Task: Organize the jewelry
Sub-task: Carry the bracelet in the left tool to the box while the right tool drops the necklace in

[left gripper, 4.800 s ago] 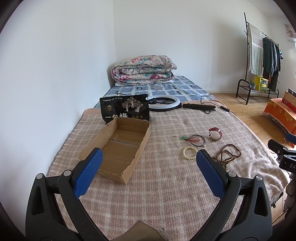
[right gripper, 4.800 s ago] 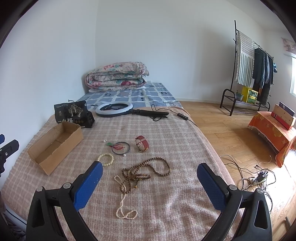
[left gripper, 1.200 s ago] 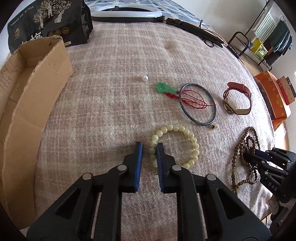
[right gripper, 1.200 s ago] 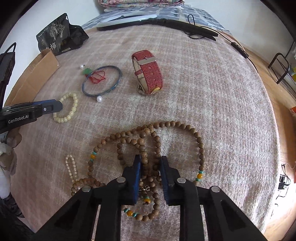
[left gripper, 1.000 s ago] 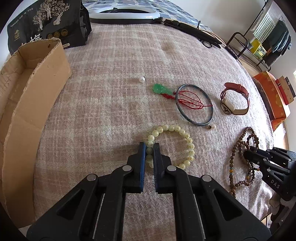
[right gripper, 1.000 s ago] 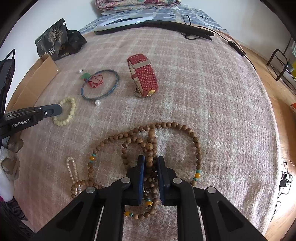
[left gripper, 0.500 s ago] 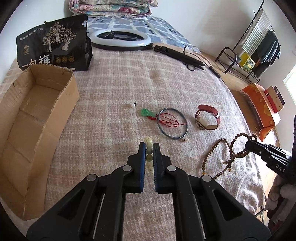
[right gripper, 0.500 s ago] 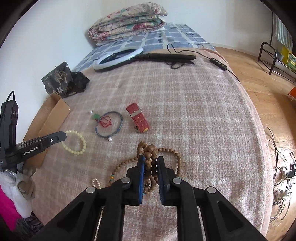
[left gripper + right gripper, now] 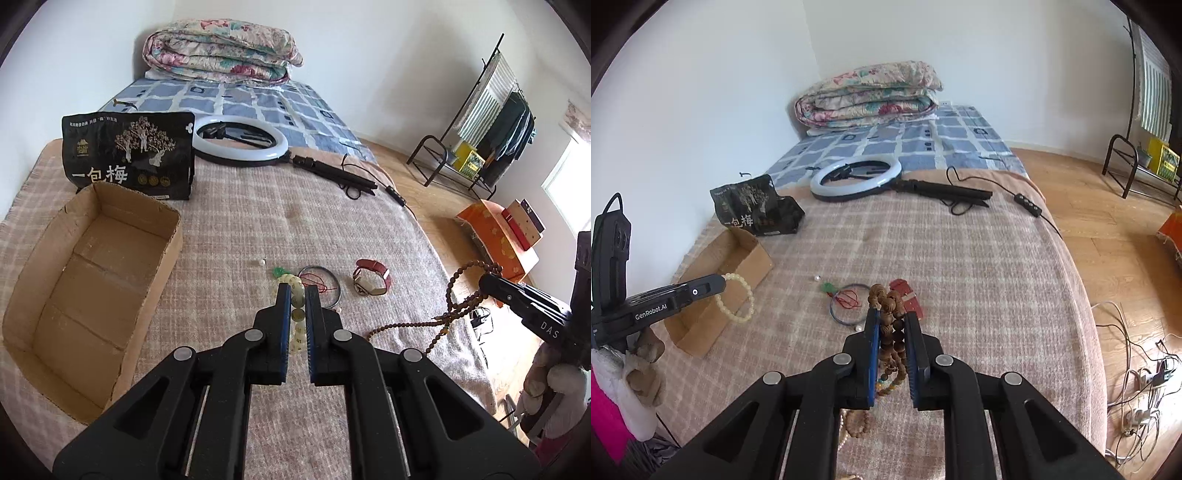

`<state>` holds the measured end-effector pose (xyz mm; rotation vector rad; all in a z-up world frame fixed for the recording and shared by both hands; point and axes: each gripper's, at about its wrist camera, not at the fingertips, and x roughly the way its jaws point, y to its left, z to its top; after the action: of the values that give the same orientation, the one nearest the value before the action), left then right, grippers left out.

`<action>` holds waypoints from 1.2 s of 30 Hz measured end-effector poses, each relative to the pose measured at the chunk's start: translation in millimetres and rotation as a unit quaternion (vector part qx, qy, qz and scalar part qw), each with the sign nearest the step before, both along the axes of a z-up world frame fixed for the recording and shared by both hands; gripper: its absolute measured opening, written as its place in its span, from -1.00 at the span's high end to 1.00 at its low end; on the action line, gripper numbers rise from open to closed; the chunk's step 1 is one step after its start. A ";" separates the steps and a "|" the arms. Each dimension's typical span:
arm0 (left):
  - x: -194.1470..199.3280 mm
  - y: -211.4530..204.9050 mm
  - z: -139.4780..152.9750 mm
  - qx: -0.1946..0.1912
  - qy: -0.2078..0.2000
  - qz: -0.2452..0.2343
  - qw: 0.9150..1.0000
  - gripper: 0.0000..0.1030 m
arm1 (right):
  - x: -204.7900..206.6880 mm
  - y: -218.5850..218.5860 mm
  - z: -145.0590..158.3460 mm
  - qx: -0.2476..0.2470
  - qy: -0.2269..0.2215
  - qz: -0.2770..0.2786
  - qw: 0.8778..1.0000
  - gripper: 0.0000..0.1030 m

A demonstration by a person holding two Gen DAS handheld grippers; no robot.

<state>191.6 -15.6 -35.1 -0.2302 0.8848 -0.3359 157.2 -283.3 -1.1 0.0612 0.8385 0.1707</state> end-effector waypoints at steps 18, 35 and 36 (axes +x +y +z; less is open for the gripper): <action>-35.7 94.1 54.5 -0.019 -0.053 0.057 0.997 0.90 | -17.2 98.8 86.5 -0.006 -0.098 0.050 0.994 0.79; -47.0 185.9 13.4 0.001 0.001 0.136 0.991 0.90 | 8.8 226.3 126.6 0.020 -0.144 0.135 0.980 0.79; -47.7 188.2 11.7 0.003 0.003 0.137 0.991 0.90 | 12.0 233.1 125.5 0.023 -0.143 0.140 0.980 0.79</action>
<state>143.9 172.6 -23.4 -0.3435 0.8472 -0.0767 169.2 -50.2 124.4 -0.0387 0.5532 0.4526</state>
